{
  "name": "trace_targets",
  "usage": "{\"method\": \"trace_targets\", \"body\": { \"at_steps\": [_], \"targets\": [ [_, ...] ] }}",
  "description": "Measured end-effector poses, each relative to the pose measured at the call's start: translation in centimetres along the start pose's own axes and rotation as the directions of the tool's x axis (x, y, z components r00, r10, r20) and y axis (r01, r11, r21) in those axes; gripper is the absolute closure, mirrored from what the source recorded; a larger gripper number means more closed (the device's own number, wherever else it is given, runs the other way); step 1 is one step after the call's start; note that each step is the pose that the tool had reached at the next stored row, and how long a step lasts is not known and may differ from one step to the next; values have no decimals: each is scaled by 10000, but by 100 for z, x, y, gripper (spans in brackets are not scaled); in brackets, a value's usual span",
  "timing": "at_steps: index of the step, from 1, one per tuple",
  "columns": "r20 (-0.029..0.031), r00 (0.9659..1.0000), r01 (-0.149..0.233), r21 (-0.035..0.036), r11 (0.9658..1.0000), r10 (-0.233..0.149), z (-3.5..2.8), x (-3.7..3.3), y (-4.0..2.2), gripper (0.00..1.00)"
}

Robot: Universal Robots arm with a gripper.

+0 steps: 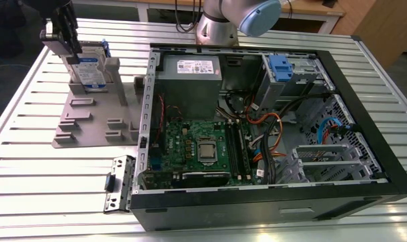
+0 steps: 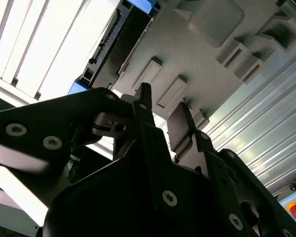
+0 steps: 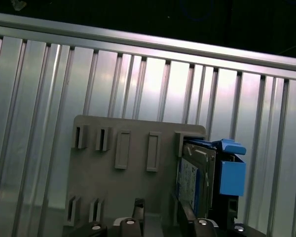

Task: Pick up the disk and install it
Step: 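Pick up the disk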

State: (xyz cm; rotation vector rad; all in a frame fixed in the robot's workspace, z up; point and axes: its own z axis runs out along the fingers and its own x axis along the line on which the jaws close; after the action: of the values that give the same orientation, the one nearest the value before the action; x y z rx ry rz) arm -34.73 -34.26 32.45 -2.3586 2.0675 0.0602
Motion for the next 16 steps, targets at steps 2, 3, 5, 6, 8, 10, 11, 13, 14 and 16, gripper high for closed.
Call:
{"method": "trace_targets", "body": {
  "at_steps": [2, 3, 5, 6, 8, 10, 11, 13, 14, 16],
  "targets": [
    [0, 10000, -3, 0, 10000, 3, 0, 0, 0, 53],
    [0, 10000, -5, 0, 10000, 5, 0, 0, 0, 53],
    [0, 10000, -8, 1, 10000, 8, 0, 0, 0, 47],
    [0, 10000, -9, 0, 10000, 9, 0, 0, 0, 47],
    [0, 10000, -12, 0, 10000, 12, 0, 0, 1, 47],
    [0, 10000, -30, 5, 10000, 30, 1, -17, 19, 47],
    [-1, 10000, -37, 11, 10000, 37, 2, -32, 32, 47],
    [-2, 10000, -46, 29, 10000, 46, 4, -67, 59, 47],
    [-3, 10000, -47, 32, 10000, 47, 5, -91, 64, 47],
    [-2, 10000, -46, 36, 10000, 46, 7, -144, 62, 47]
  ]
}}
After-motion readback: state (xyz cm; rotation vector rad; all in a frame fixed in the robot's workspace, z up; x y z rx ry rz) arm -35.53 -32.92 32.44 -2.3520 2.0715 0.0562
